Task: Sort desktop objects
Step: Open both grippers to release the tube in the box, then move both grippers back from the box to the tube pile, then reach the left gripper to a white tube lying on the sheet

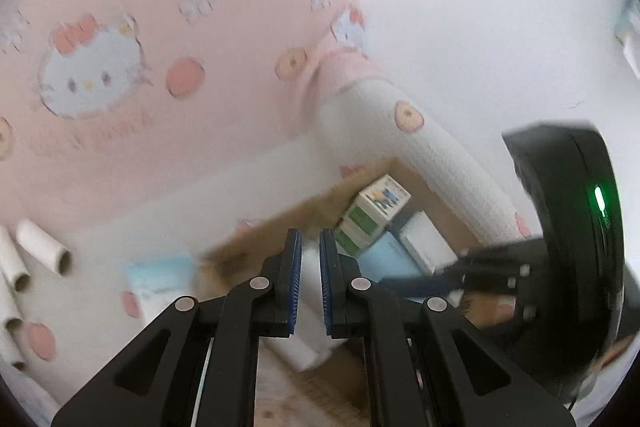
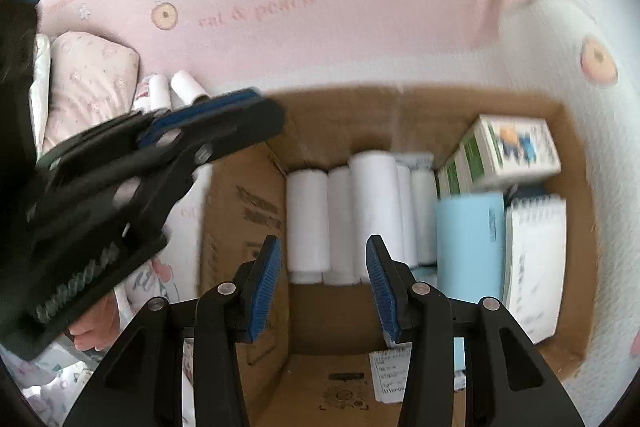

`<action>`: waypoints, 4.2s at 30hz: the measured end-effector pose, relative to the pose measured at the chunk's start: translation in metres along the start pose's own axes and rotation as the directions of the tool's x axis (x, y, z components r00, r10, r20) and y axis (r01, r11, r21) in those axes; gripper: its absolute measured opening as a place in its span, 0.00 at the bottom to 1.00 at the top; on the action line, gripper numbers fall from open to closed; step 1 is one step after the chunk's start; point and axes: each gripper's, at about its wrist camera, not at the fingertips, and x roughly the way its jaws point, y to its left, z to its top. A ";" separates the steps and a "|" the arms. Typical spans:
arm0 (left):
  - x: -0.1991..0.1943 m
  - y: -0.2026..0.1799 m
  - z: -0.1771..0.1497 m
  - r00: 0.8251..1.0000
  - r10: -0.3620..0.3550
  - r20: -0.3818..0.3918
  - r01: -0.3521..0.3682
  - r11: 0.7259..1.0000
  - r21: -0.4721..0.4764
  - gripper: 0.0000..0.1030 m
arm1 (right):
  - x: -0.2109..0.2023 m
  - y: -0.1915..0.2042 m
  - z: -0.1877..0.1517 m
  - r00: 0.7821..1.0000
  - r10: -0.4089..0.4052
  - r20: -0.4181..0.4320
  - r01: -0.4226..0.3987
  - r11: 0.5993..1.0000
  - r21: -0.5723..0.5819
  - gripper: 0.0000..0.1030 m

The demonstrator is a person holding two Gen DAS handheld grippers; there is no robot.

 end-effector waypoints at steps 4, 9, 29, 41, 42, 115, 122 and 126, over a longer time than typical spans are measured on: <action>-0.025 0.019 -0.003 0.999 0.018 0.036 -0.019 0.999 0.032 0.08 | -0.012 0.010 0.032 0.998 -0.043 0.050 0.044 0.999 -0.023 0.40; -0.041 0.050 -0.021 0.997 0.025 0.073 -0.028 0.999 0.039 0.08 | -0.030 0.068 0.034 0.978 -0.138 0.158 0.159 0.979 -0.127 0.40; -0.034 0.213 -0.073 0.963 0.265 0.045 -0.238 0.919 -0.315 0.09 | -0.007 0.155 0.056 0.986 -0.121 0.118 0.155 0.926 -0.343 0.40; -0.054 0.336 -0.083 0.955 0.246 0.167 -0.032 0.643 -0.765 0.09 | 0.055 0.169 0.097 0.995 0.024 0.093 -0.010 0.989 -0.145 0.40; -0.057 0.344 -0.084 0.949 0.251 0.193 -0.006 0.622 -0.783 0.09 | 0.063 0.169 0.100 0.995 0.041 0.086 -0.030 0.992 -0.121 0.40; 0.065 0.332 -0.060 0.956 -0.052 -0.287 -0.134 0.796 -0.591 0.42 | 0.205 0.170 0.081 0.976 0.216 0.038 -0.220 0.957 0.192 0.40; 0.053 0.318 -0.076 0.951 -0.059 -0.305 -0.146 0.781 -0.607 0.42 | 0.189 0.167 0.047 0.978 0.205 0.042 -0.209 0.962 0.175 0.40; 0.039 0.312 -0.084 0.957 -0.069 -0.281 -0.131 0.763 -0.633 0.42 | 0.182 0.162 0.043 0.979 0.202 0.036 -0.205 0.961 0.187 0.40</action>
